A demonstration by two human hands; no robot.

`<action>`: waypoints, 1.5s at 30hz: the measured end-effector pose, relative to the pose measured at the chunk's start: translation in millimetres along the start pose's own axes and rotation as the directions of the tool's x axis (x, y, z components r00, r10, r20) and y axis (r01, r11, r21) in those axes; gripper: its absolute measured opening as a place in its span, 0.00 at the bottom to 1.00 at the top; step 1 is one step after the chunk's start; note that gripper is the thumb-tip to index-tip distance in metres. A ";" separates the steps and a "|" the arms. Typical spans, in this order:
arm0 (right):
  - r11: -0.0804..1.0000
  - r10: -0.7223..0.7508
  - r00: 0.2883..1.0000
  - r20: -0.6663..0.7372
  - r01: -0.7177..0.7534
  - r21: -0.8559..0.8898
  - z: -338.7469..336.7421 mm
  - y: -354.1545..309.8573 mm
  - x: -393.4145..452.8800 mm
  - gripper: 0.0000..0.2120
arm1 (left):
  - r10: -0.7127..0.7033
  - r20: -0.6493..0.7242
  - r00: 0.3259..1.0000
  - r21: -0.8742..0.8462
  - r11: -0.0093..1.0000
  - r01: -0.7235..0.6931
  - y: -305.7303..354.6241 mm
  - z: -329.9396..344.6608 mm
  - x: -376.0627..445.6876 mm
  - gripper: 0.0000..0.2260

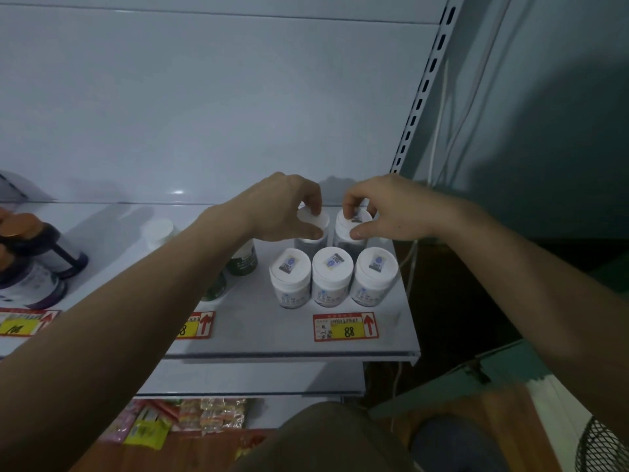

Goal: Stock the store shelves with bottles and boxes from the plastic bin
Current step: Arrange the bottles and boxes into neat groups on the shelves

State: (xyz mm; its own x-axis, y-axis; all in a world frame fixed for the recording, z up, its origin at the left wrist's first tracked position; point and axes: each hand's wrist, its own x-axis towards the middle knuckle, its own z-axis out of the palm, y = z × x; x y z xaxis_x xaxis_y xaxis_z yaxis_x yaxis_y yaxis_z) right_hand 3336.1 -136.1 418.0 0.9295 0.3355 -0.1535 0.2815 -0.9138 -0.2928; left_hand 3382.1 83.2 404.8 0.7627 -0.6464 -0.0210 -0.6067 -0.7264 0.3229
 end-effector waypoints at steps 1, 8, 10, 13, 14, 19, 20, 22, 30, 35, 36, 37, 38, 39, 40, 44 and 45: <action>1.000 0.014 1.000 -0.010 -0.014 0.016 -0.3 0.9 2.1 0.14 | 0.000 0.001 1.000 0.007 1.000 0.000 -0.2 -0.7 0.2 0.15; 0.999 0.005 1.000 0.013 -0.006 0.033 0.1 2.6 5.5 0.23 | 0.017 0.042 0.999 -0.014 1.000 -0.017 -0.7 -5.2 -4.1 0.16; 0.999 -0.008 1.000 0.014 0.007 0.048 2.8 1.3 6.4 0.20 | 0.017 0.056 0.998 -0.027 1.000 -0.015 0.6 -5.8 -6.7 0.15; 0.998 -0.001 0.999 0.041 -0.002 0.069 8.2 1.4 4.9 0.16 | 0.021 0.065 0.998 -0.043 0.999 -0.018 1.8 -4.1 -12.8 0.13; 0.997 -0.001 0.999 0.043 -0.002 0.073 10.7 2.5 3.6 0.15 | 0.022 0.063 0.998 -0.051 0.999 -0.019 2.5 -2.8 -15.0 0.12; 0.994 0.001 1.000 0.029 -0.005 0.113 17.5 5.2 -2.8 0.14 | 0.006 0.040 0.999 -0.069 0.998 -0.003 4.4 3.3 -23.7 0.12; 0.992 0.006 1.000 0.031 -0.010 0.125 17.7 4.9 -3.7 0.14 | 0.003 0.030 1.000 -0.071 0.997 -0.001 4.3 4.6 -24.9 0.12; 0.989 0.017 0.999 0.035 -0.021 0.143 18.8 3.6 -6.1 0.14 | -0.004 0.017 1.000 -0.073 0.997 0.005 4.4 6.3 -26.9 0.13; 0.924 0.136 0.980 -0.144 -0.073 0.375 26.5 2.3 -37.5 0.18 | -0.045 -0.136 0.990 -0.170 0.985 0.022 10.2 17.4 -63.9 0.27; 0.850 0.164 0.980 -0.115 -0.082 0.520 51.3 0.3 -68.7 0.48 | -0.082 -0.158 0.984 -0.176 0.983 0.054 26.5 37.3 -84.8 0.49; 0.850 0.155 0.982 -0.105 -0.078 0.521 56.8 -0.7 -68.7 0.52 | -0.073 -0.150 0.986 -0.126 0.991 0.055 28.5 41.2 -82.0 0.52; 0.846 0.148 0.984 -0.103 -0.072 0.529 61.4 -1.4 -67.6 0.55 | -0.068 -0.142 0.987 -0.093 0.994 0.055 30.3 43.9 -79.5 0.55; 0.835 0.147 0.984 -0.104 -0.067 0.545 64.8 -1.8 -66.0 0.56 | -0.070 -0.134 0.989 -0.079 0.995 0.060 30.6 46.4 -76.8 0.56; 0.824 0.147 0.983 -0.108 -0.061 0.564 68.1 -2.2 -64.4 0.56 | -0.075 -0.123 0.990 -0.077 0.995 0.066 30.5 48.8 -74.7 0.57; 0.816 0.146 0.982 -0.116 -0.053 0.576 71.9 -2.8 -63.1 0.55 | -0.081 -0.111 0.990 -0.083 0.994 0.072 30.2 51.4 -73.1 0.57; 0.817 0.171 0.974 -0.150 -0.055 0.574 85.7 -4.3 -59.5 0.50 | -0.107 -0.102 0.989 -0.109 0.989 0.096 30.7 58.3 -67.7 0.54; 0.814 0.179 0.972 -0.155 -0.058 0.577 87.9 -3.8 -59.3 0.50 | -0.108 -0.106 0.988 -0.110 0.989 0.096 30.7 59.2 -66.9 0.54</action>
State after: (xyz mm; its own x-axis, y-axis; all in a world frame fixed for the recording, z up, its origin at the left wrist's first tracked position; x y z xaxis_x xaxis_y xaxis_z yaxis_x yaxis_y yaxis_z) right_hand 3259.0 -132.4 345.2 0.9903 0.1273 -0.0555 0.0378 -0.6314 -0.7745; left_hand 3299.1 90.3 360.2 0.8431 -0.5359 0.0449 -0.5023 -0.7551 0.4214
